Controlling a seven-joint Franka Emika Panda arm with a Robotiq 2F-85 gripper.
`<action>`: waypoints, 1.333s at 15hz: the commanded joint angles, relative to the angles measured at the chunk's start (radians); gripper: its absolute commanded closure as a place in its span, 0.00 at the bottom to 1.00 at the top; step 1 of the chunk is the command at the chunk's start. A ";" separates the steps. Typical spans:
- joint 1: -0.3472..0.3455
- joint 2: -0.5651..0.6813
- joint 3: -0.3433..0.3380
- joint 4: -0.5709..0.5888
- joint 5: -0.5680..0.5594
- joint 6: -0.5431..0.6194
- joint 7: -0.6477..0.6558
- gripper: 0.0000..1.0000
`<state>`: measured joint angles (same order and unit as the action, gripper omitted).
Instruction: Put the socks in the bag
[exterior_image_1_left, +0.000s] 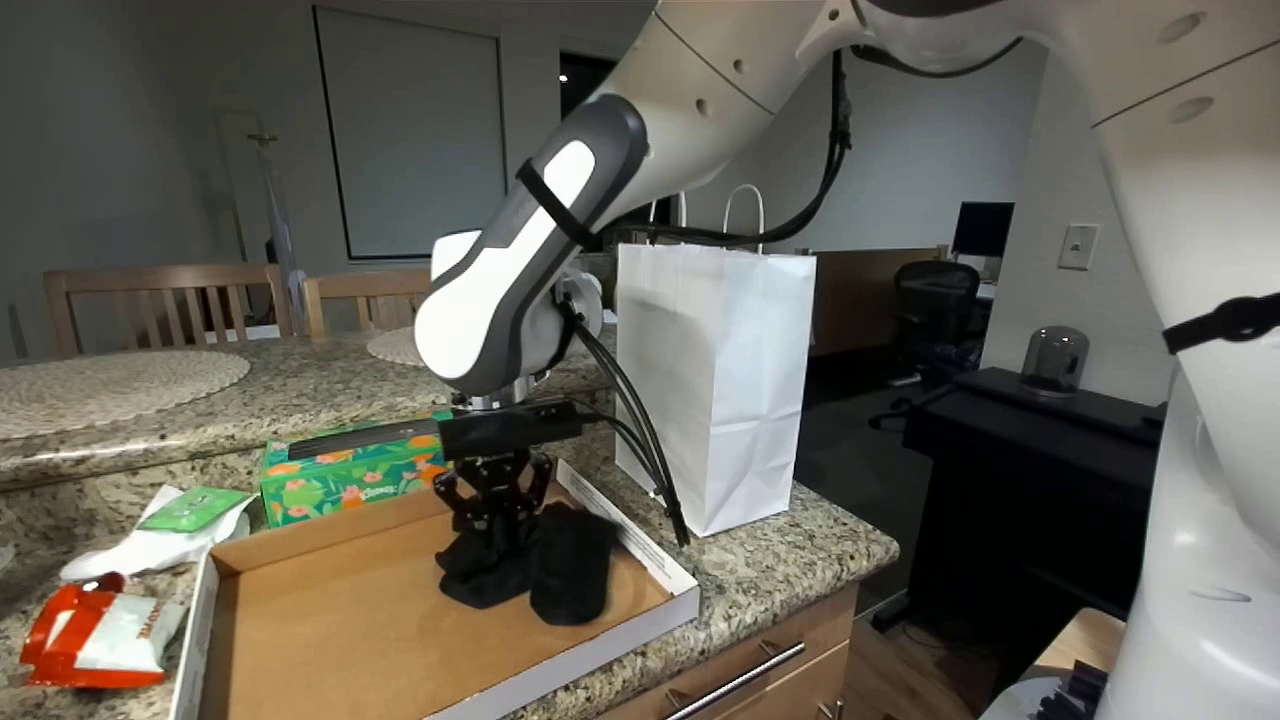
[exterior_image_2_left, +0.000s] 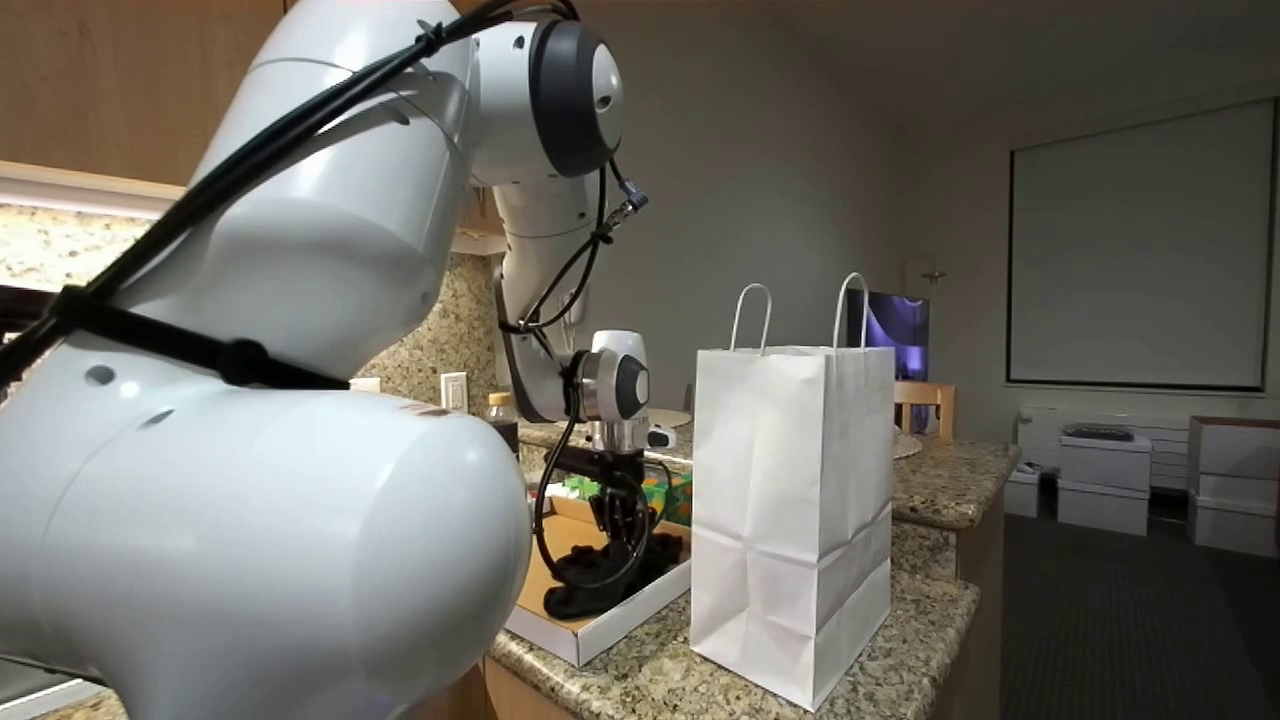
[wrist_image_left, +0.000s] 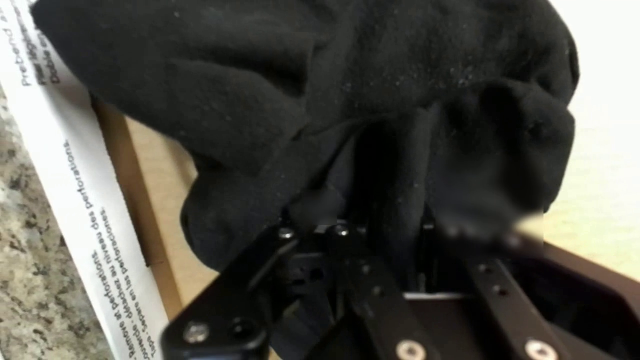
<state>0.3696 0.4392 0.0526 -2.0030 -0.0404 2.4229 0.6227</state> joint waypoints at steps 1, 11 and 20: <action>-0.006 -0.019 -0.008 -0.010 -0.010 -0.048 0.034 0.94; -0.039 -0.376 0.050 -0.066 -0.076 -0.193 -0.153 0.91; -0.166 -0.725 0.067 0.084 -0.054 -0.562 -0.446 0.91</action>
<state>0.2597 -0.1964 0.1175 -1.9647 -0.0976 1.9692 0.2753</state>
